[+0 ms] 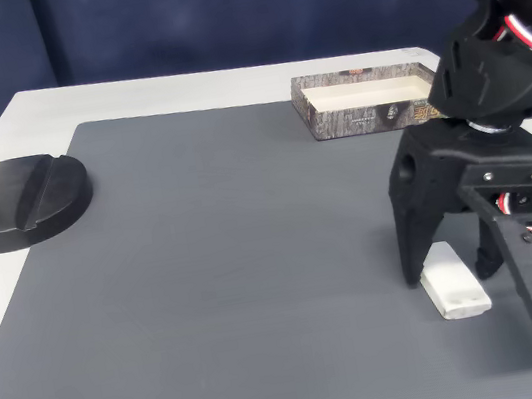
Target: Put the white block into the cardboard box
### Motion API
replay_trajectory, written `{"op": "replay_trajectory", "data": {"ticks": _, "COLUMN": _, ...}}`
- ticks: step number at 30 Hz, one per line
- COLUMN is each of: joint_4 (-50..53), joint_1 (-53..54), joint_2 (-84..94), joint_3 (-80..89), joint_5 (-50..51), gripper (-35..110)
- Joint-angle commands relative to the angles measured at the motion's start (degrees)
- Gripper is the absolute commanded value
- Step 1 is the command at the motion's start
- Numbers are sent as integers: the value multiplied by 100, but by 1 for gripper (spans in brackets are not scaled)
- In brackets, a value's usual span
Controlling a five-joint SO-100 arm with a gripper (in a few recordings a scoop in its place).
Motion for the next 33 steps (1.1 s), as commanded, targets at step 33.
{"op": "replay_trajectory", "data": {"ticks": 33, "joint_4": 501, "joint_1": -44, "joint_2": 0, "joint_3": -299, "joint_5": 237, "gripper": 22}}
